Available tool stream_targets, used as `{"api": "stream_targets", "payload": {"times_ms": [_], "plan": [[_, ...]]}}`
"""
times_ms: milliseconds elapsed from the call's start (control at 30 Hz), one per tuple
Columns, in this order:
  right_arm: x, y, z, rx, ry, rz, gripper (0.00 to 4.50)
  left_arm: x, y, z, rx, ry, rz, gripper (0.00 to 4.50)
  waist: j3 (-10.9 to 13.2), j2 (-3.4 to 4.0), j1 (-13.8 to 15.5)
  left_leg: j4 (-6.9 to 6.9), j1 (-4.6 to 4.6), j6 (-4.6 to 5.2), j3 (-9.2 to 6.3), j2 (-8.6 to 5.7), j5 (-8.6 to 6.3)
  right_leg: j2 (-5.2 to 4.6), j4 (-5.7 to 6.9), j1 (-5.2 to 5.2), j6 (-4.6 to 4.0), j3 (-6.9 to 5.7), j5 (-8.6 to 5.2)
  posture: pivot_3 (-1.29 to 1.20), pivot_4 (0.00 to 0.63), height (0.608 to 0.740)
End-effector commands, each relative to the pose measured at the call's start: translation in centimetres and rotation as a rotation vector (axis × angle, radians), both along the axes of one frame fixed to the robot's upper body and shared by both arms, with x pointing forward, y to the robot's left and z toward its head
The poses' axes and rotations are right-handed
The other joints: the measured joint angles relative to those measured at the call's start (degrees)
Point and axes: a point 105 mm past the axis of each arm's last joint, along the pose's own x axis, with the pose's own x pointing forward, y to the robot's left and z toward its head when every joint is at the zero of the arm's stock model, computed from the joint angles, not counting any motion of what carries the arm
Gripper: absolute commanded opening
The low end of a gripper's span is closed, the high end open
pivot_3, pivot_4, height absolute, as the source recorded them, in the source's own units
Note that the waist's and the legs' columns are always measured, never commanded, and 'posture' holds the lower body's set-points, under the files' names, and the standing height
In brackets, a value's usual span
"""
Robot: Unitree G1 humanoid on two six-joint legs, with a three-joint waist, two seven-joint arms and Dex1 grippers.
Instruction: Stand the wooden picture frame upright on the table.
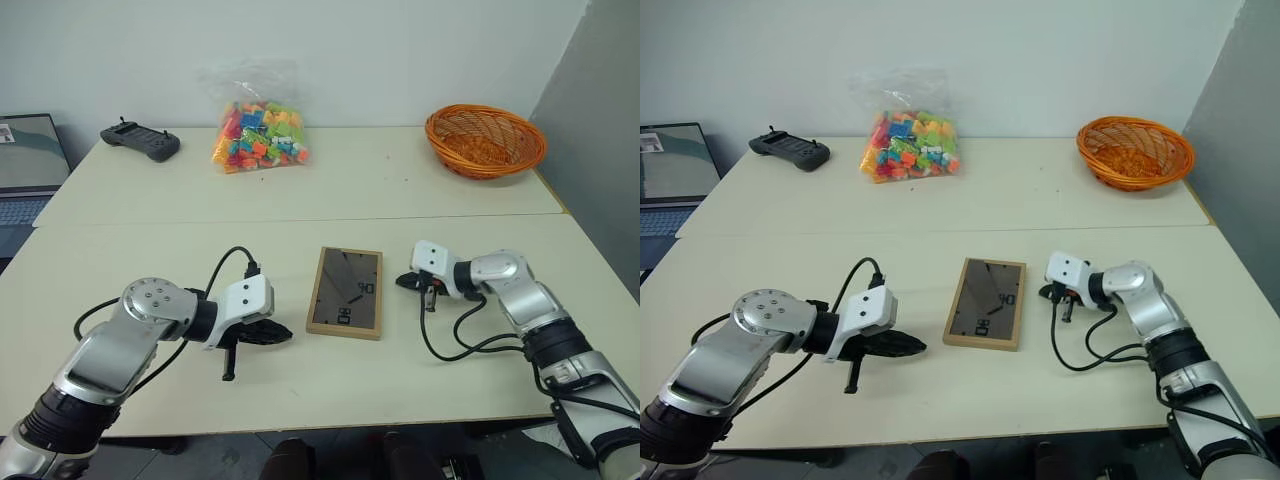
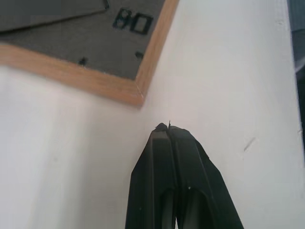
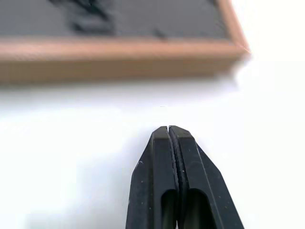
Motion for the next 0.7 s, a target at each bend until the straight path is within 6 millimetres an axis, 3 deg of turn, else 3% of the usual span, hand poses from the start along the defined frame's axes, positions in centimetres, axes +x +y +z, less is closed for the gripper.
{"api": "stream_targets", "payload": {"times_ms": [33, 167, 267, 333, 700], "plan": [[1.3, -0.1, 1.6, 0.029, -0.061, -0.04, 0.0, 4.0, 2.0, 1.1, -0.115, -0.023, 0.176, 0.38, 0.0, 0.0, 0.11, 0.0, 0.0, 0.0, 0.01, 0.01, 0.0, 0.02, 0.0, -0.01, 0.0, 0.01, 0.0, 0.0, 0.15, 0.74], [1.3, 0.8, 1.5, 0.04, -0.049, -0.012, 0.0, 6.0, 2.5, 1.9, -0.354, 0.247, 0.35, 1.12, 0.01, -0.08, -0.13, 0.03, -0.06, 0.0, 0.03, 0.03, 0.0, 0.06, 0.02, -0.03, 0.0, -0.03, 0.0, 0.0, 0.15, 0.74], [1.1, 1.2, 1.2, 0.036, -0.034, 0.009, 0.0, 6.4, 2.0, 3.3, -0.543, 0.501, 0.406, 1.87, 0.01, -0.09, -0.4, 0.1, -0.28, -0.04, 0.06, 0.04, 0.02, 0.04, -0.03, -0.14, 0.03, -0.02, -0.02, 0.0, 0.15, 0.74], [0.9, 1.8, 1.2, 0.042, -0.026, 0.027, 0.0, 6.3, 1.7, 3.9, -0.632, 0.664, 0.425, 2.1, 0.01, -0.09, -0.71, 0.11, -0.32, -0.05, 0.06, 0.04, 0.03, 0.02, -0.05, -0.2, 0.04, -0.01, -0.02, 0.0, 0.15, 0.74], [-0.7, 5.1, 1.3, 0.101, 0.02, 0.104, 0.0, 3.7, -0.4, 0.0, -0.559, 0.887, 0.395, 4.34, 0.0, -0.08, -1.34, 0.08, -0.22, -0.28, -0.05, 0.05, 0.16, 0.06, 0.02, -0.23, 0.02, 0.13, -0.04, 0.0, 0.15, 0.74]]}}
